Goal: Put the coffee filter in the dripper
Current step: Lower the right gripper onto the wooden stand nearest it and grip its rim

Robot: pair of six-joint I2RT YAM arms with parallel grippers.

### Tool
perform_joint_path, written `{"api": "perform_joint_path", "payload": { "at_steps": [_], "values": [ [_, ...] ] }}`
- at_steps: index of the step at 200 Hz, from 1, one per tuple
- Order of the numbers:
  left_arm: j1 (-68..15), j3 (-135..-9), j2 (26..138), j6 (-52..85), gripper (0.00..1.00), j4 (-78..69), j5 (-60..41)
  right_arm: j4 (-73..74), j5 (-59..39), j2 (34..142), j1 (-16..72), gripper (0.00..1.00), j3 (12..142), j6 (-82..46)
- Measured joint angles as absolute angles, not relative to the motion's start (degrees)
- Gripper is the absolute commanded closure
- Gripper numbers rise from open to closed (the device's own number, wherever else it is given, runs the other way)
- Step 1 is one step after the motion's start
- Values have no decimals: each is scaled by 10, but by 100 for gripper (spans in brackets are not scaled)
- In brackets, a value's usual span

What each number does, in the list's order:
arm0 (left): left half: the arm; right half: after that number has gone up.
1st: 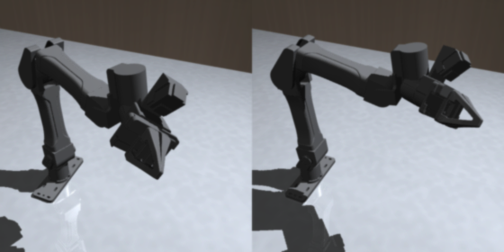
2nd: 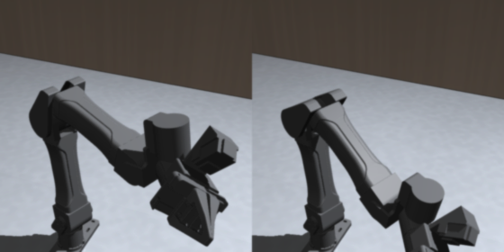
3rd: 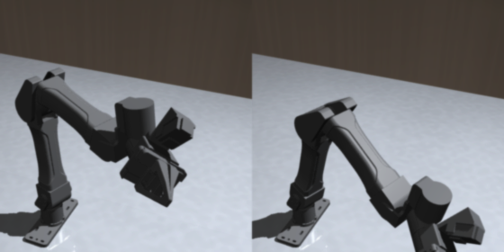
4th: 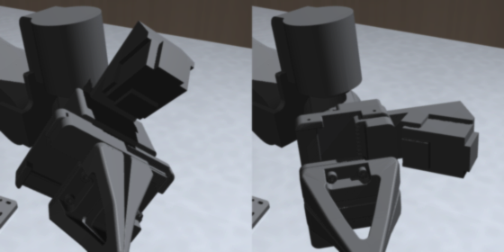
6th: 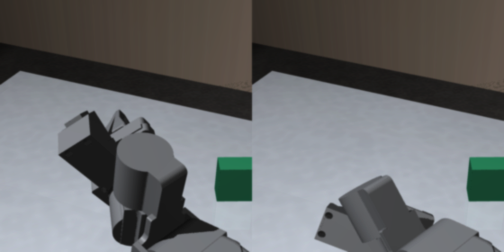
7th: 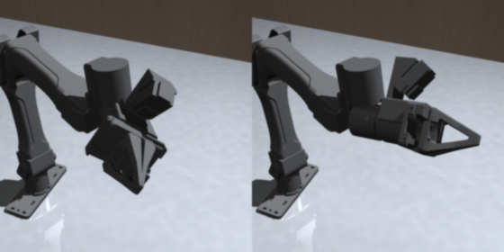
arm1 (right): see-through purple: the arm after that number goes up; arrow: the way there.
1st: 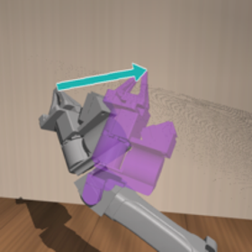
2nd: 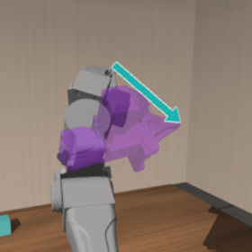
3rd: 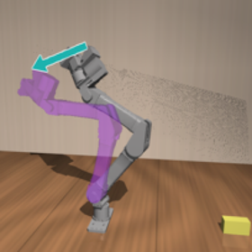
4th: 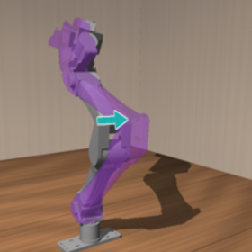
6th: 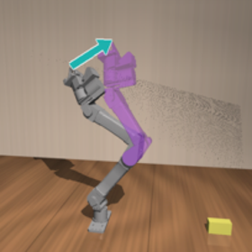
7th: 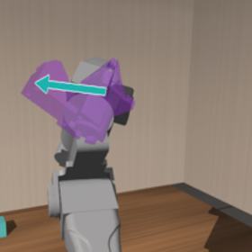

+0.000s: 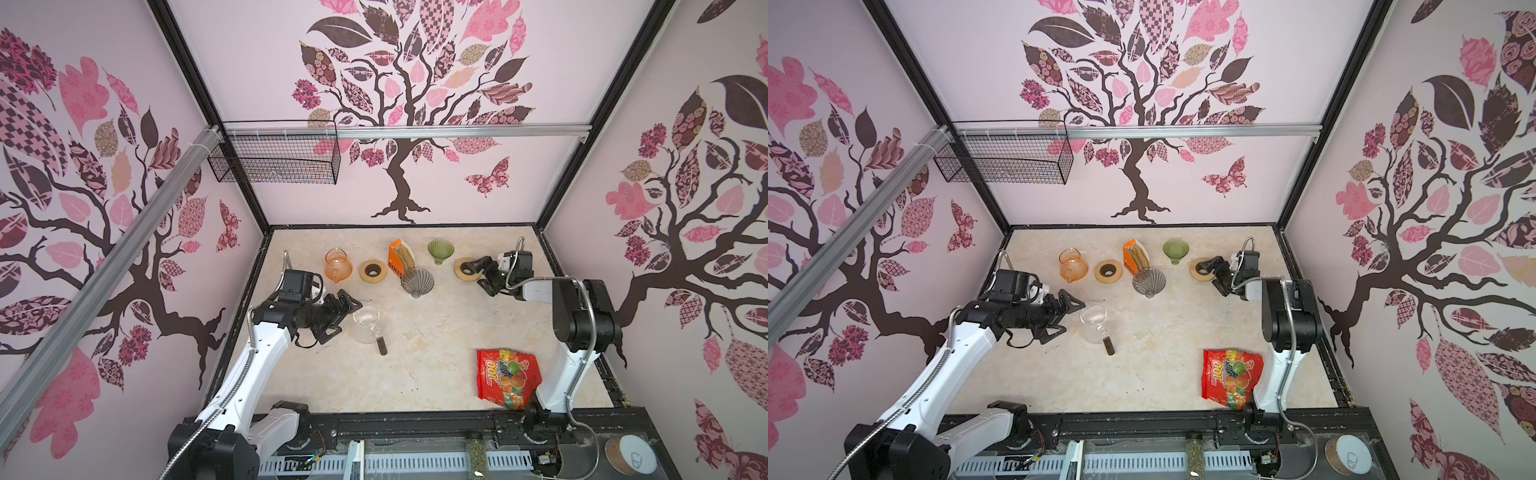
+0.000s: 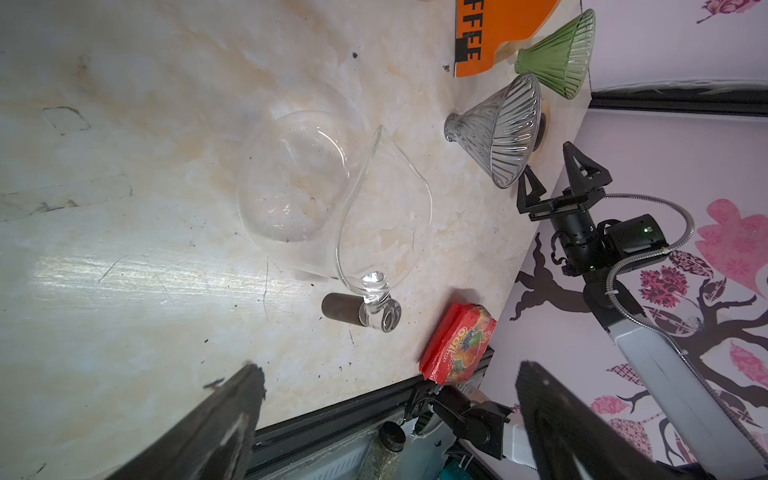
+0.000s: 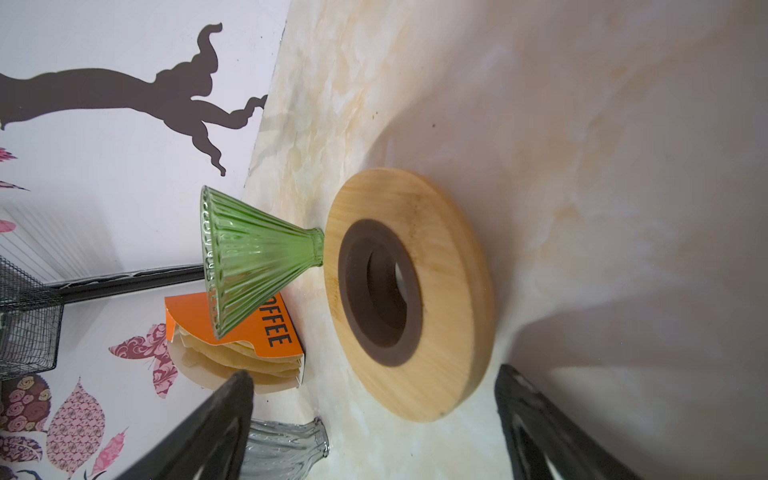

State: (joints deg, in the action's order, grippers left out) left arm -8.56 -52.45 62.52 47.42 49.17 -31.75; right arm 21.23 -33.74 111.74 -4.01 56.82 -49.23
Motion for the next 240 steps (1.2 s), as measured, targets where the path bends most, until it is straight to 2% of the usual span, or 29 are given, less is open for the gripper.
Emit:
{"api": "perform_joint_path", "payload": {
  "at_steps": [31, 60, 130, 165, 240],
  "values": [
    [-82, -521, 627, 488, 2, 493, -313, 252, -352, 1137, -47, 16, 569, -510],
    [-82, -517, 629, 498, 2, 493, -310, 282, -360, 1151, -50, 27, 569, -525],
    [-81, -506, 637, 519, 2, 484, -304, 331, -374, 1161, -56, 43, 568, -554],
    [-81, -497, 637, 529, 2, 473, -301, 344, -378, 1161, -56, 55, 568, -564],
    [-81, -497, 647, 536, 2, 463, -300, 355, -383, 1179, -59, 68, 568, -577]
  ]
}}
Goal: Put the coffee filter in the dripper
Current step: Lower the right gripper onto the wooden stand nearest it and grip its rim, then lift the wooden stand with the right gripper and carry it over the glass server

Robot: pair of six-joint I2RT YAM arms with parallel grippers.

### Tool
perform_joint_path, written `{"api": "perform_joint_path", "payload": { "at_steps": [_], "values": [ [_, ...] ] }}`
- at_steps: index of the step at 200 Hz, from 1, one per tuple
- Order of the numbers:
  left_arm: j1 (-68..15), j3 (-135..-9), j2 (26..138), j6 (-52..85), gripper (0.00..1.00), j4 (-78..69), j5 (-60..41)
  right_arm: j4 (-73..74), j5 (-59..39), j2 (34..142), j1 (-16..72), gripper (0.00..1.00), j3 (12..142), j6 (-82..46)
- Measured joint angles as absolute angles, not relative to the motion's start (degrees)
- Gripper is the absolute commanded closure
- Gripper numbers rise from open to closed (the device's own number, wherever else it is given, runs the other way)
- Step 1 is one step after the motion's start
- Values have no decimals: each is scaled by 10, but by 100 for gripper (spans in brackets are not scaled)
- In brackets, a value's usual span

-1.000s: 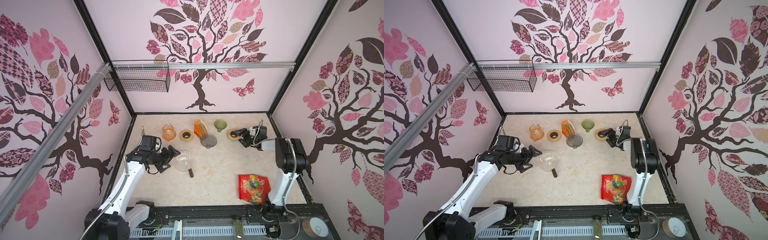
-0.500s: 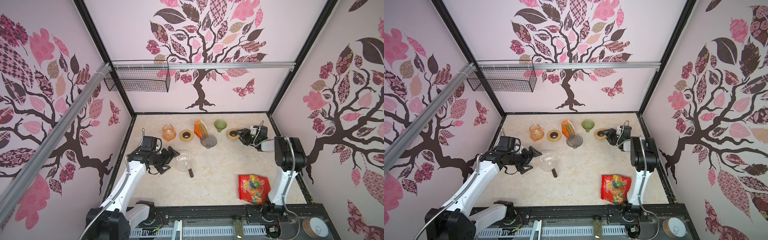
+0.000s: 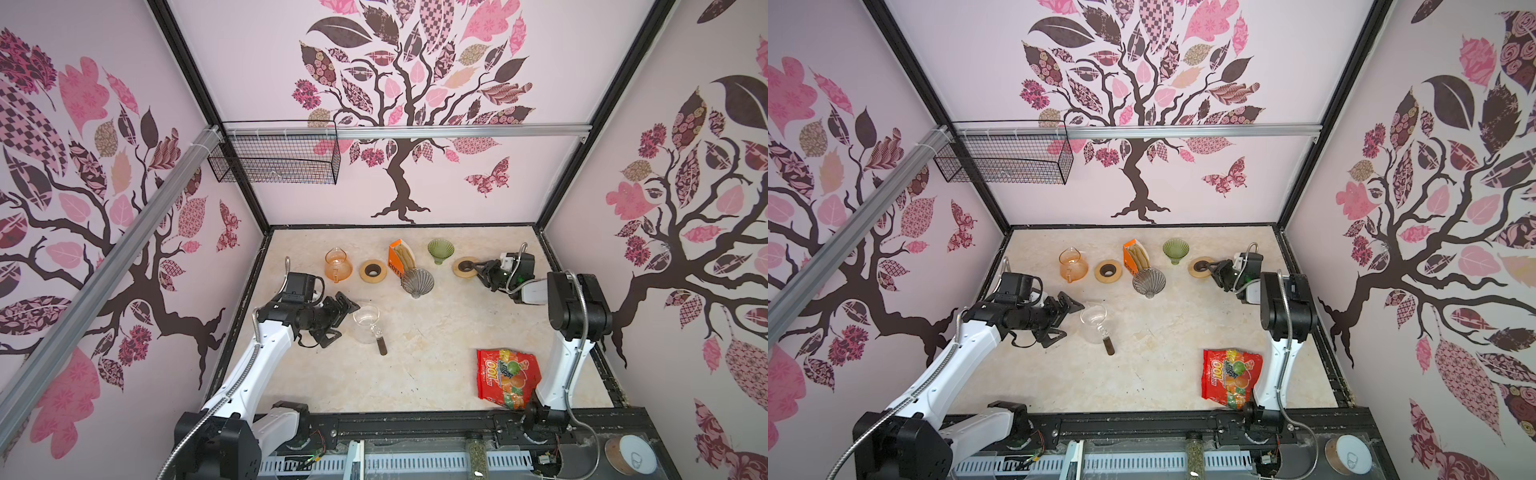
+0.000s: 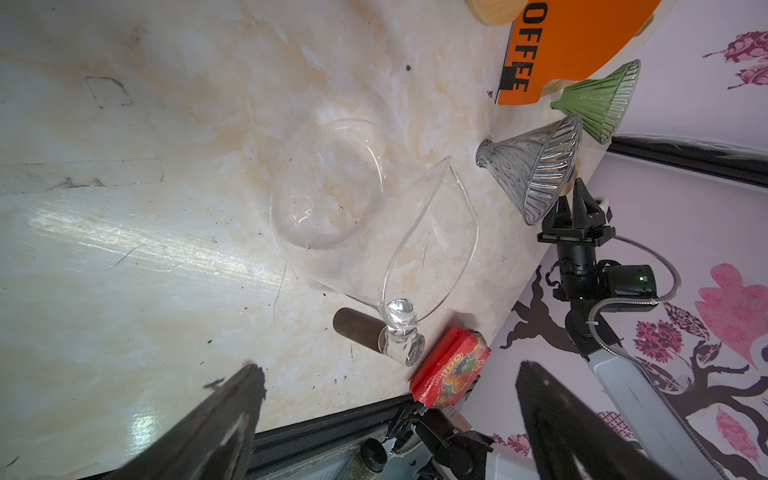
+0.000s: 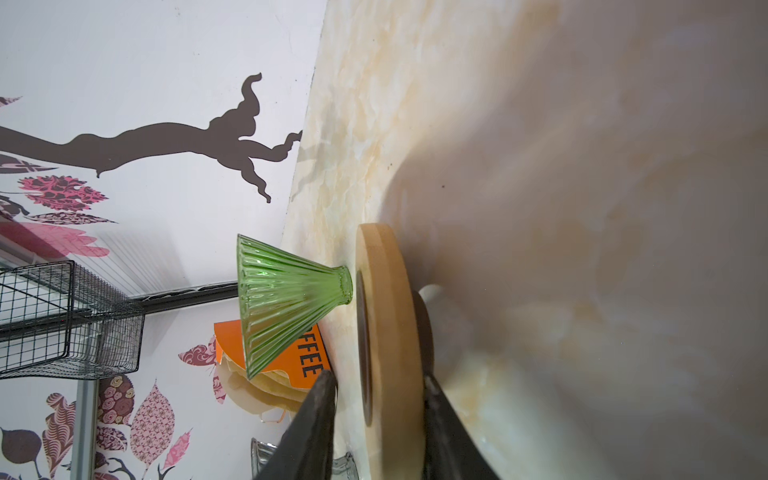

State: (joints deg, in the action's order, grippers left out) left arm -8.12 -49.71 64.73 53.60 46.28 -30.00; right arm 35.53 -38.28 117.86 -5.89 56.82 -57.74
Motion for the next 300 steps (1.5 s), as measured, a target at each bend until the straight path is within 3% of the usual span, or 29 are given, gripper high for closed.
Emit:
{"api": "perform_joint_path", "payload": {
  "at_steps": [125, 192, 300],
  "values": [
    [-81, -497, 661, 540, 2, 455, -294, 358, -388, 1179, -62, 82, 568, -588],
    [-81, -498, 662, 521, 2, 472, -261, 379, -388, 1176, -68, 100, 550, -631],
    [-81, -517, 663, 472, 2, 526, -220, 349, -360, 1025, -76, 100, 517, -706]
  ]
}}
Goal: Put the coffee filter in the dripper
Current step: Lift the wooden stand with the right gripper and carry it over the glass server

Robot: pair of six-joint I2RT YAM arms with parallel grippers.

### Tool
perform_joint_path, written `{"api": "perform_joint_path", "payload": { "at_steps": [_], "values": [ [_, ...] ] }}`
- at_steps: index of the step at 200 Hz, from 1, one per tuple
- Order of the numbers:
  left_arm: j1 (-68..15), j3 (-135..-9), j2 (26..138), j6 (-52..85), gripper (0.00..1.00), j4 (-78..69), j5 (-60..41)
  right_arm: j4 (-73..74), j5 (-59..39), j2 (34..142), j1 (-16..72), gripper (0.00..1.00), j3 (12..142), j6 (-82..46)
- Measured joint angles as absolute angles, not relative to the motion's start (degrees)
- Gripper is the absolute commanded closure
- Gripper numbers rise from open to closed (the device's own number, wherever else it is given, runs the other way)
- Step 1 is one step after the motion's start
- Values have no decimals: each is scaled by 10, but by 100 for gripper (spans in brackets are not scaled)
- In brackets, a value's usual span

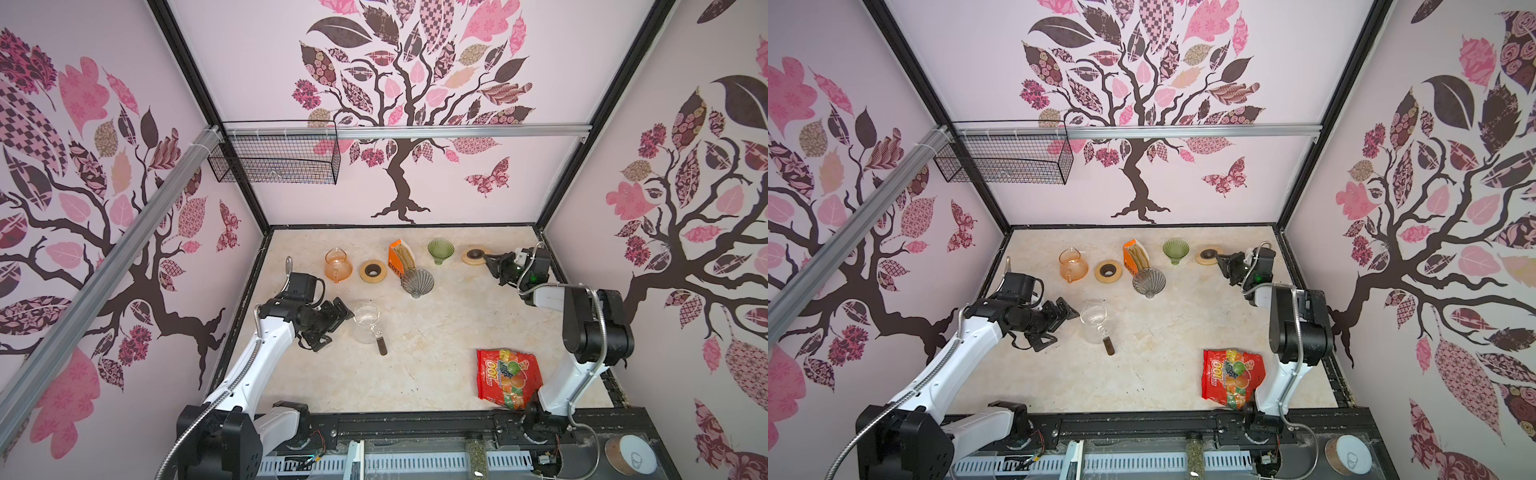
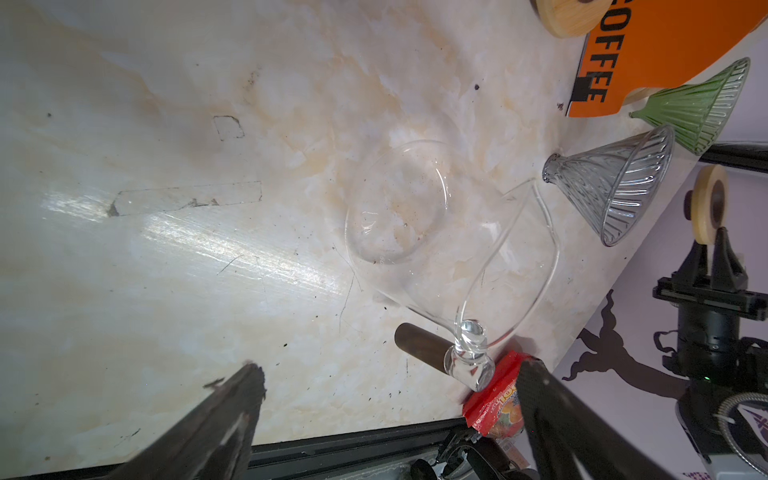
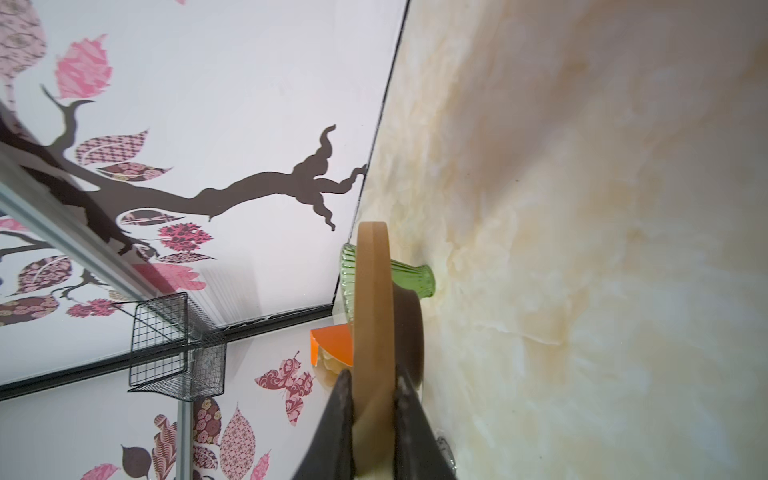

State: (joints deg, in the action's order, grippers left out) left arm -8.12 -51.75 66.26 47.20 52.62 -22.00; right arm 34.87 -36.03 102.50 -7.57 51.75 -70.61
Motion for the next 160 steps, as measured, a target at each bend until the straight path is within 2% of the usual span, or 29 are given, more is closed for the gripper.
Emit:
{"api": "perform_joint_path", "payload": {
  "at_steps": [61, 160],
  "values": [
    [-81, -556, 665, 439, 2, 547, -206, 309, -350, 943, -44, 100, 545, -726],
    [-76, -622, 642, 392, 2, 613, -150, 203, -389, 896, 157, 100, 591, -675]
  ]
}}
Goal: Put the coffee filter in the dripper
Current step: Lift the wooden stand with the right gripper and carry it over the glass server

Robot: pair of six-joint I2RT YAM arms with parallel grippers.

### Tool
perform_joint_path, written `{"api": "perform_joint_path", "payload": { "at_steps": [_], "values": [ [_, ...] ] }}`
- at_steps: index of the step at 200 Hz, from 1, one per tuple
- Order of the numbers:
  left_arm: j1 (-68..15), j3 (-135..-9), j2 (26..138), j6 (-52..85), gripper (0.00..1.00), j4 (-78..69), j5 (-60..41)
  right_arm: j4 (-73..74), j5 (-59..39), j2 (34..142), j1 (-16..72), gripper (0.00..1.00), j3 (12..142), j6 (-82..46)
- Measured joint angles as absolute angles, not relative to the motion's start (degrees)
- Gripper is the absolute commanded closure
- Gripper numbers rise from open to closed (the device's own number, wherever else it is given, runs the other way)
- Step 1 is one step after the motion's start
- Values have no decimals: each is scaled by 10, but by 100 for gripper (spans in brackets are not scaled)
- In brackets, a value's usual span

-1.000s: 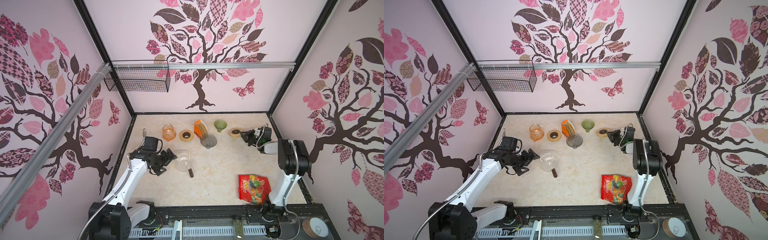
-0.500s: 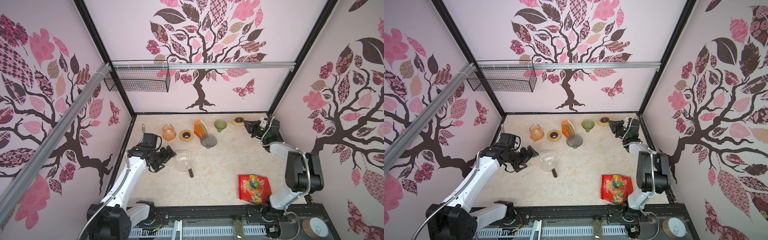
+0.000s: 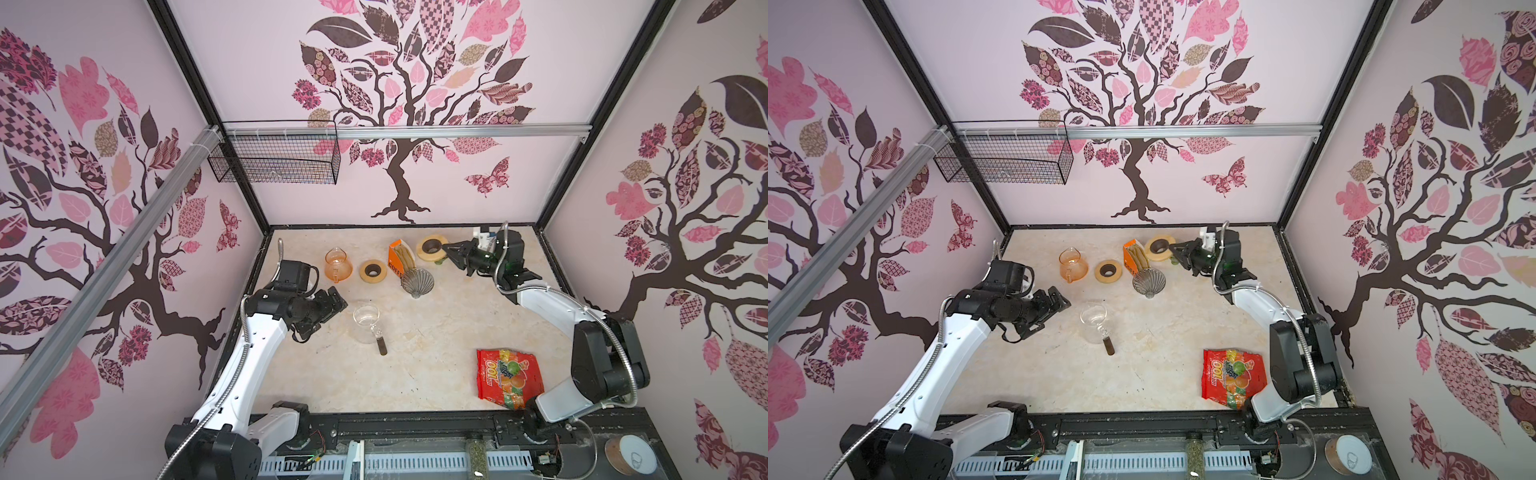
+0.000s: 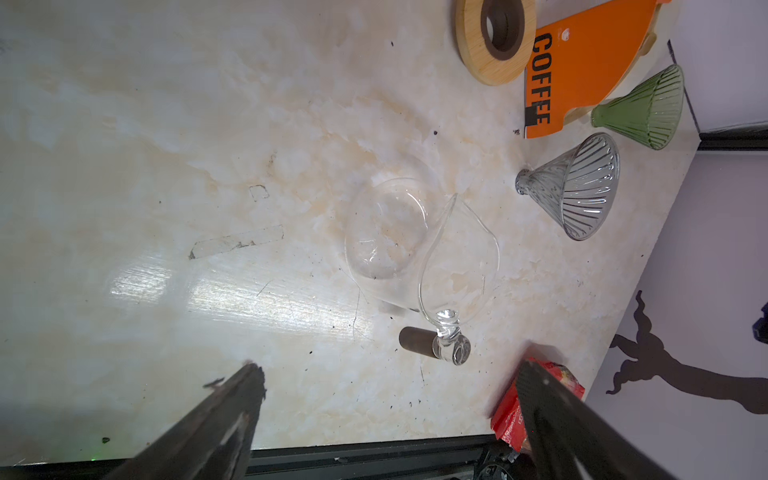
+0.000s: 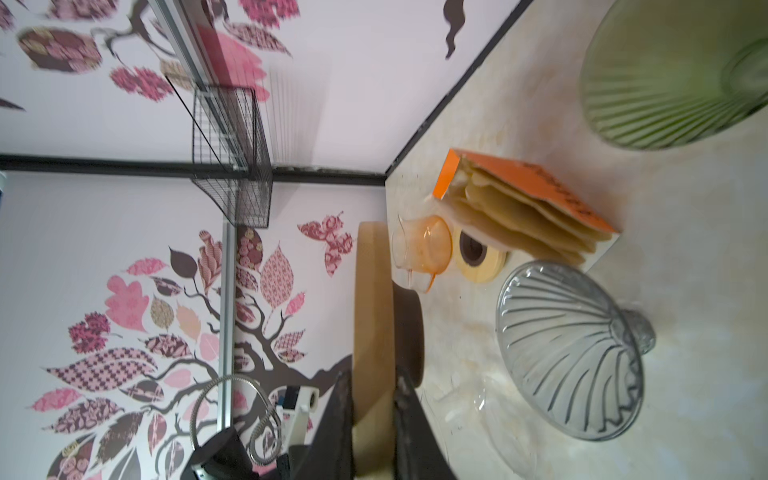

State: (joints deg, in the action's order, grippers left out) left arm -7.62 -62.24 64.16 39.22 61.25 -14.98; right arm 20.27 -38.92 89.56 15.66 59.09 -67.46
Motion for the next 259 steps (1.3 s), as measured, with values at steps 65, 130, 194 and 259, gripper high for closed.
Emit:
{"api": "perform_joint_path", "payload": {
  "at_steps": [65, 130, 194, 259],
  "values": [
    [-48, -638, 637, 390, 2, 628, -143, 96, -448, 896, 303, 100, 639, -557],
    [-53, -641, 653, 395, 2, 625, -168, 64, -491, 923, 326, 100, 644, -516],
    [-76, -641, 660, 412, 2, 609, -185, 112, -497, 971, 357, 100, 644, -536],
    [-84, -640, 664, 416, 2, 601, -187, 158, -497, 1027, 380, 100, 644, -555]
  ]
}}
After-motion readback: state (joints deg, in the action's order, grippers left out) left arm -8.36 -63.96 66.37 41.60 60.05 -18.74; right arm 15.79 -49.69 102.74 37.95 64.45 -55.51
